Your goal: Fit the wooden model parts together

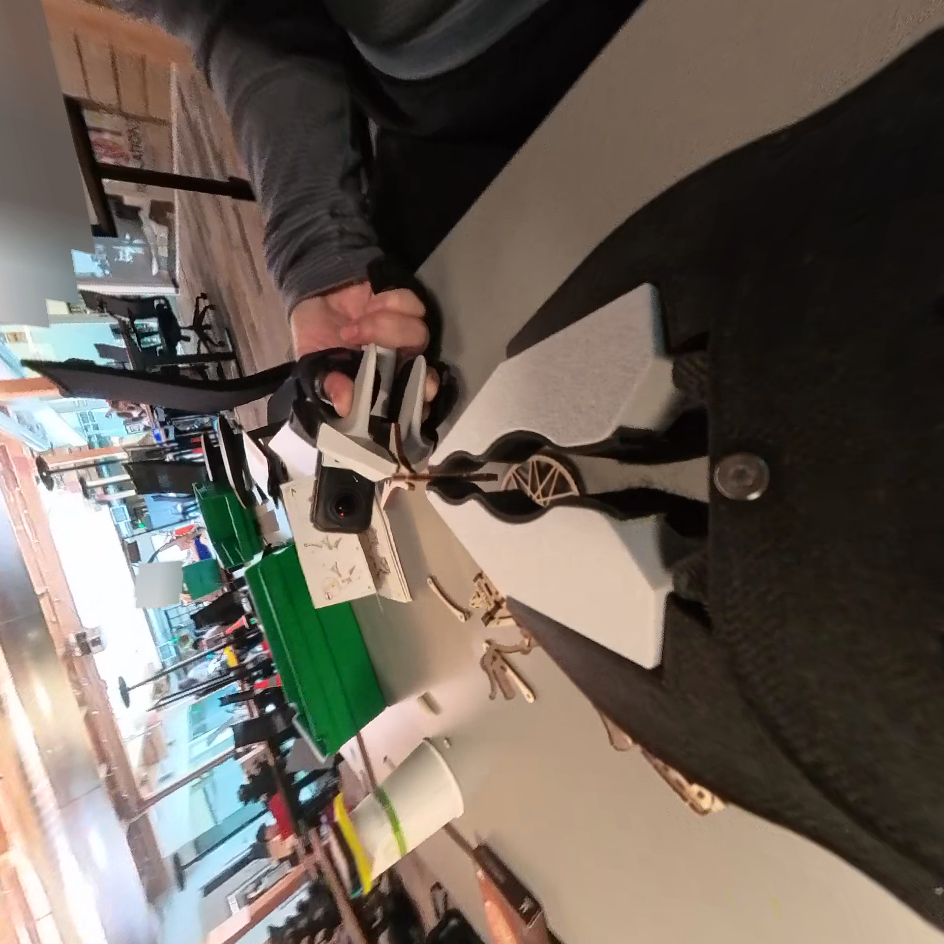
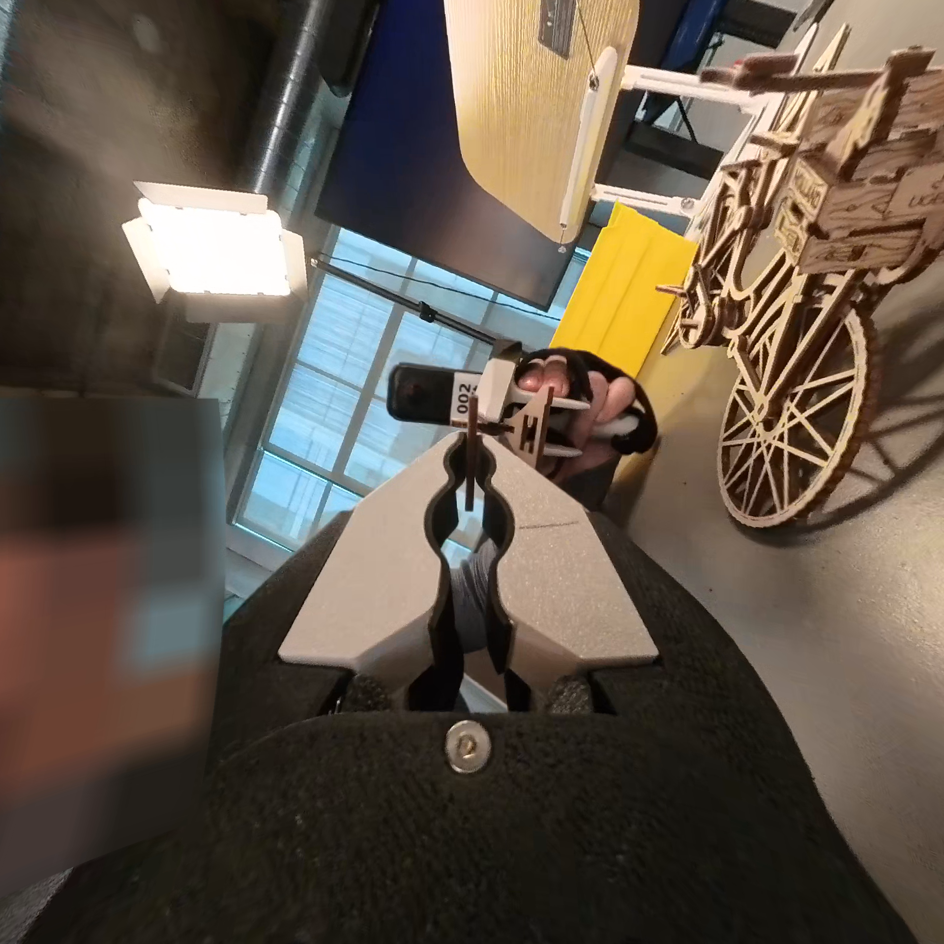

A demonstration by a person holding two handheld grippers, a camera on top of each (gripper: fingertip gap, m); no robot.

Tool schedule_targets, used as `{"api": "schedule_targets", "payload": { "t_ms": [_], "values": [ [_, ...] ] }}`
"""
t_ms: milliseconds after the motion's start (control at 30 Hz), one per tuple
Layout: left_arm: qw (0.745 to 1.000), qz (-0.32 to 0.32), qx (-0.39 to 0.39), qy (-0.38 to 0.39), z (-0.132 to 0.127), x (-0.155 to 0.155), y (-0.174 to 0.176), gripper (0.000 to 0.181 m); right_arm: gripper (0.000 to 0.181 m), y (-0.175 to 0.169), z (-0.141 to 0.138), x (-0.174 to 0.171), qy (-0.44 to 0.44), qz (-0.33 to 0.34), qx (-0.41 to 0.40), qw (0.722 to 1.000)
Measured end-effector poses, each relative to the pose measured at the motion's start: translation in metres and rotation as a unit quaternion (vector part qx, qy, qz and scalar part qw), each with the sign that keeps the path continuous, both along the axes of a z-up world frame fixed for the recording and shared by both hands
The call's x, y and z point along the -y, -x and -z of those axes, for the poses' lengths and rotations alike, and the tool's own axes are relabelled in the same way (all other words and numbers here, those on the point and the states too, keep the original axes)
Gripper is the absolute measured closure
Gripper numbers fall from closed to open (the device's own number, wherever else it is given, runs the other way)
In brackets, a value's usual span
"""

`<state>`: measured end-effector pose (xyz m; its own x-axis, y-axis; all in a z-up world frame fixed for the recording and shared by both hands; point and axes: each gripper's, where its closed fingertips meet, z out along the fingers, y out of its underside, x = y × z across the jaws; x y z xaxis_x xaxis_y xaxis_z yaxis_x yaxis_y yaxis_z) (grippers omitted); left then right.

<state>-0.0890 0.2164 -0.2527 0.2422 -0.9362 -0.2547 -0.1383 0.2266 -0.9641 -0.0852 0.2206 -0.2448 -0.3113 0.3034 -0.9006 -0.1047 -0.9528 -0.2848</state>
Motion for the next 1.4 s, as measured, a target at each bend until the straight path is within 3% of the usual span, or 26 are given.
{"api": "schedule_targets", "payload": {
  "t_ms": [167, 433, 767, 900, 1000, 1067, 1167, 1300, 1400],
  "values": [
    [0.999, 0.015, -0.003, -0.051, 0.001, 0.008, 0.003, 0.181, 0.181, 0.004, 0.001, 0.009, -0.026, -0.023, 0.016, 0.999],
    [0.992, 0.041, -0.029, -0.120, 0.008, 0.022, -0.008, 0.181, 0.181, -0.004, 0.004, 0.025, -0.149, -0.052, 0.069, 0.985],
    [0.965, -0.020, -0.136, -0.225, 0.029, 0.016, -0.020, 0.181, 0.181, -0.013, 0.022, 0.029, -0.254, -0.039, 0.151, 0.955],
    [0.967, -0.047, -0.196, -0.154, 0.037, 0.007, -0.010, 0.181, 0.181, -0.018, 0.016, 0.023, -0.272, -0.002, 0.142, 0.952],
    [0.960, -0.003, -0.280, 0.013, 0.050, 0.020, 0.002, 0.180, 0.181, -0.022, 0.019, 0.016, -0.260, 0.007, 0.153, 0.953],
    [0.933, 0.019, -0.345, 0.099, 0.055, 0.028, 0.011, 0.180, 0.181, -0.021, 0.022, 0.013, -0.245, 0.002, 0.160, 0.956],
    [0.873, 0.034, -0.466, 0.139, 0.060, 0.031, 0.029, 0.180, 0.181, -0.019, 0.024, 0.009, -0.240, 0.006, 0.166, 0.957],
    [0.746, 0.042, -0.632, 0.206, 0.063, 0.036, 0.054, 0.180, 0.181, -0.021, 0.023, 0.003, -0.233, 0.028, 0.165, 0.958],
    [0.663, 0.045, -0.708, 0.239, 0.066, 0.036, 0.059, 0.180, 0.181, -0.027, 0.020, -0.007, -0.226, 0.063, 0.162, 0.959]
  ]
}}
